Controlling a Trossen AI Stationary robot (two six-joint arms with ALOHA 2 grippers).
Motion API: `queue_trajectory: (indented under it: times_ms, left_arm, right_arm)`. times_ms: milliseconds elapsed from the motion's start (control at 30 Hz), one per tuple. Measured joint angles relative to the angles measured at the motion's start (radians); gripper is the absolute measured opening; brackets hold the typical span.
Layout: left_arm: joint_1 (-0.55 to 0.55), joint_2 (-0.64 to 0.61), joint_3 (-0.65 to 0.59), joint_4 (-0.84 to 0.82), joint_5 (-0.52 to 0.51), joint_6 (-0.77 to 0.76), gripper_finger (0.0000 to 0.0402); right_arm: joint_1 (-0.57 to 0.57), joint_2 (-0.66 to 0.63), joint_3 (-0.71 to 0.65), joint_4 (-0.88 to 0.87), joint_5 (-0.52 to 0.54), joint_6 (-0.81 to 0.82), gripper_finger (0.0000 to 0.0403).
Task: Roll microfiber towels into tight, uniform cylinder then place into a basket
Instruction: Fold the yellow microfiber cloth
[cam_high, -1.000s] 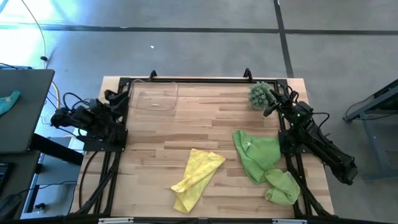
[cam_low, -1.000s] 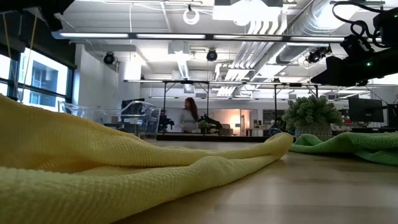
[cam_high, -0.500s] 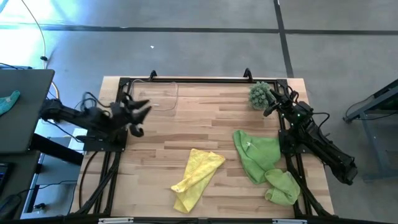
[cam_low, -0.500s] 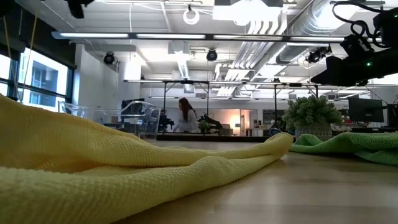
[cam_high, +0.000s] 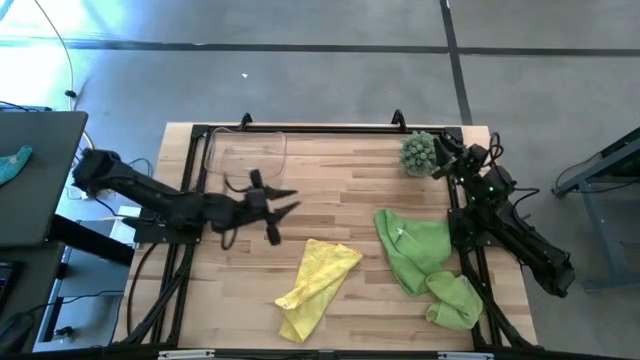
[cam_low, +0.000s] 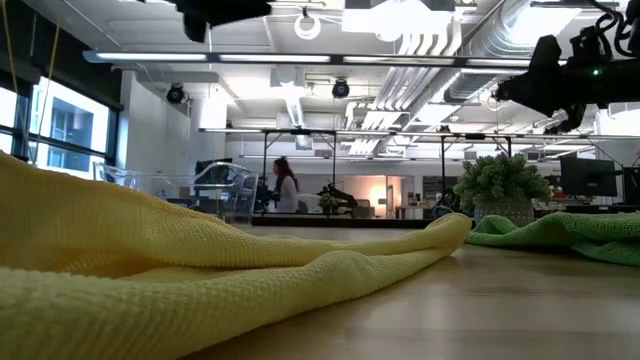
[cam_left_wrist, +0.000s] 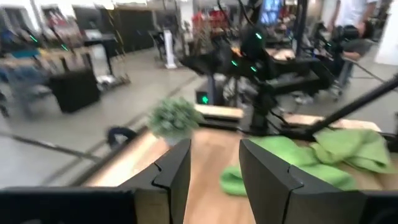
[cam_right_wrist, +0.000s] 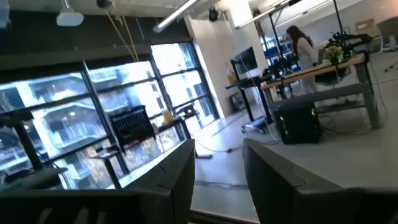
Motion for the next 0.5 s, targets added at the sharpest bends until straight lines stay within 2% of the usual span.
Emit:
queue_trajectory:
  times_ms: [300, 400, 500]
  left_arm:
    - [0.0, 0.279, 0.105, -0.069, 0.117, -0.265, 0.0124]
    - [0.0, 0.354, 0.114, -0.073, 0.171, -0.349, 0.0124]
    - [0.0, 0.426, 0.122, -0.072, 0.226, -0.408, 0.0124]
  right_arm:
    - [0.001, 0.0, 0.0, 0.011, -0.011, 0.064, 0.0126]
    - [0.001, 0.001, 0.0, 0.06, -0.115, 0.163, 0.0126]
    - [0.001, 0.001, 0.0, 0.149, -0.223, 0.175, 0.0126]
